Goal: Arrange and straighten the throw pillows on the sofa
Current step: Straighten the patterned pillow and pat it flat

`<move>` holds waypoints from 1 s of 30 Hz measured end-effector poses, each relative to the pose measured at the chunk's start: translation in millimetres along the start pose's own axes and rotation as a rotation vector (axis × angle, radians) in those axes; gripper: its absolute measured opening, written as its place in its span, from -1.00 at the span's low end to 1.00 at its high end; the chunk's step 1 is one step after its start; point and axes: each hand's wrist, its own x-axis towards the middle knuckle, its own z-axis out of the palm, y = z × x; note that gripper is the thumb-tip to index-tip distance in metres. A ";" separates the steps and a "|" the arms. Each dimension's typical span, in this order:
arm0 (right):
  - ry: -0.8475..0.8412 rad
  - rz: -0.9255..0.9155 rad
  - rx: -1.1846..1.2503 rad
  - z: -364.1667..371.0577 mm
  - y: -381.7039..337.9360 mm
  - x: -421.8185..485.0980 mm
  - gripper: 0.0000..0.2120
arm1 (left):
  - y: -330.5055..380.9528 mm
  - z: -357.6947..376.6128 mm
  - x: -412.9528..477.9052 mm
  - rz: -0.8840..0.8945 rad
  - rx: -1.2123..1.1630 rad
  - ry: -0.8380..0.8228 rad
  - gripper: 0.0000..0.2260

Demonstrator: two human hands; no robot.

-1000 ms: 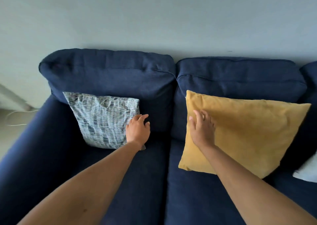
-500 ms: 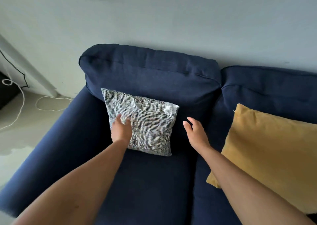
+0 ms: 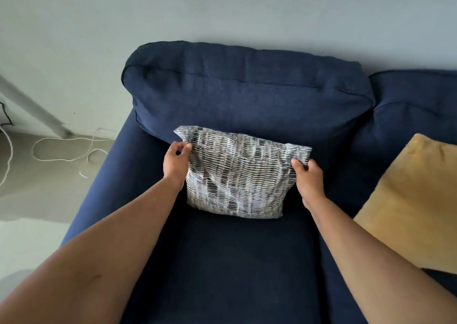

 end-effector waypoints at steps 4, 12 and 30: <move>0.108 -0.023 -0.026 2.3 0.5 -12.6 -0.79 | -0.9 -3.8 4.9 0.013 -0.088 -0.064 -0.86; 0.201 -0.055 0.006 -8.4 -12.7 -23.2 -0.85 | 14.8 -11.1 18.0 -0.009 -0.160 -0.187 -0.90; 0.268 -0.047 -0.028 -11.8 -24.7 10.6 -0.77 | 33.7 5.6 34.7 0.074 -0.104 0.016 -0.87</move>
